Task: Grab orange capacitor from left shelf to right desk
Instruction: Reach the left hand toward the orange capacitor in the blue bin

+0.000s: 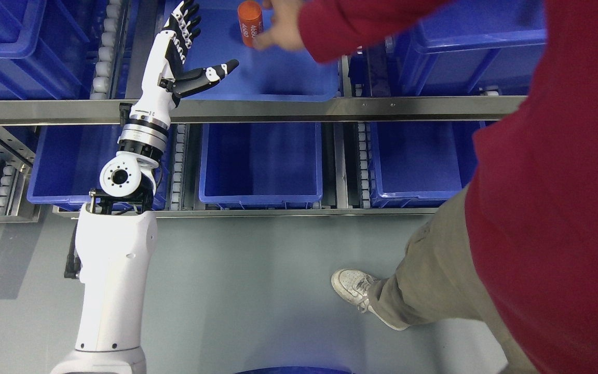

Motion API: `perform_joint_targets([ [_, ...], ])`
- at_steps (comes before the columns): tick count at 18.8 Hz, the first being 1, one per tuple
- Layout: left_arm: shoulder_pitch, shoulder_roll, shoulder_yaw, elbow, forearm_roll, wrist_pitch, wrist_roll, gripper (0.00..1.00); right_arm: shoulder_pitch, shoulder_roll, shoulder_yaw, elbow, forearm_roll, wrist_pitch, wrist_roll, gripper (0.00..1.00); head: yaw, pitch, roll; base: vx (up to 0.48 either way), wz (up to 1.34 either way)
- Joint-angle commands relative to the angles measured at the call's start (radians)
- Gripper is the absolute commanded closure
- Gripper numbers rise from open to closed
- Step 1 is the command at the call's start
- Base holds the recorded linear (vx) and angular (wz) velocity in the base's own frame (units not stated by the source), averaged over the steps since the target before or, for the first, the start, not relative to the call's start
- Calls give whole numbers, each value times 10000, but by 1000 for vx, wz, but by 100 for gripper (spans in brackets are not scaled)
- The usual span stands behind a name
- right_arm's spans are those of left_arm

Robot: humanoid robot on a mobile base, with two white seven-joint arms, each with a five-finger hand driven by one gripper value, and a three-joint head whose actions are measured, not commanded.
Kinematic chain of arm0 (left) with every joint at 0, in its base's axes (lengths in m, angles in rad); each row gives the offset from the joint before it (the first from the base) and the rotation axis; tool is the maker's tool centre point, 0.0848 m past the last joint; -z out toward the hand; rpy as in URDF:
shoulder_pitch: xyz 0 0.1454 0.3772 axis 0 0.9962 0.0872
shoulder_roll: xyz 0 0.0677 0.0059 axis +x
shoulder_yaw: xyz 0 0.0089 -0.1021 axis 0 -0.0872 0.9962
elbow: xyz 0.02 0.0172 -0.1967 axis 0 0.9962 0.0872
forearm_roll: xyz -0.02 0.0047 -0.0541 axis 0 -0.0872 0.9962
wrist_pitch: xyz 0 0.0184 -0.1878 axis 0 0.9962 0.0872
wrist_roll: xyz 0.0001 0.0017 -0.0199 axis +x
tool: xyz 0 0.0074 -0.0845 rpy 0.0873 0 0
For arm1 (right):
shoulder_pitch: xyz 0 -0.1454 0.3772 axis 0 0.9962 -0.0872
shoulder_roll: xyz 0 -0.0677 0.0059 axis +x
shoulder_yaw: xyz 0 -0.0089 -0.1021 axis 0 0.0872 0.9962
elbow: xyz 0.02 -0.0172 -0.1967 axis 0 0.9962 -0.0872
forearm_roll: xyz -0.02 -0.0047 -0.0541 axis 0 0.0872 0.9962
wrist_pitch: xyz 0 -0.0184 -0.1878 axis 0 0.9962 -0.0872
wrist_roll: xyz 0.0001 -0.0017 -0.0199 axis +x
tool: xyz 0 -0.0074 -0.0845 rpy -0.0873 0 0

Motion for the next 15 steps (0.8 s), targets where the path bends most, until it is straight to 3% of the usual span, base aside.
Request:
perform_joint_targets([
  [1,-27,174,-432,18,184,96,-14,0,137,-175,-107,-338,0,-6,-57,0,0,0,0,0,0],
  [4,-271,174,-417,628,-60,112,-14,0,137,-175,-107,-338,0,-6,-57,0,0,0,0,0,0],
  [9,-1758,321,-447,3449,-230,-26,-60,0,137,-175,-107,-338,0,-6,-57,0,0,0,0,0,0],
  [15,-2711,260,-738,5766,-782,-224,-45,0,137,-175,-107,-338,0,-6,-57,0,0,0,0,3,1],
])
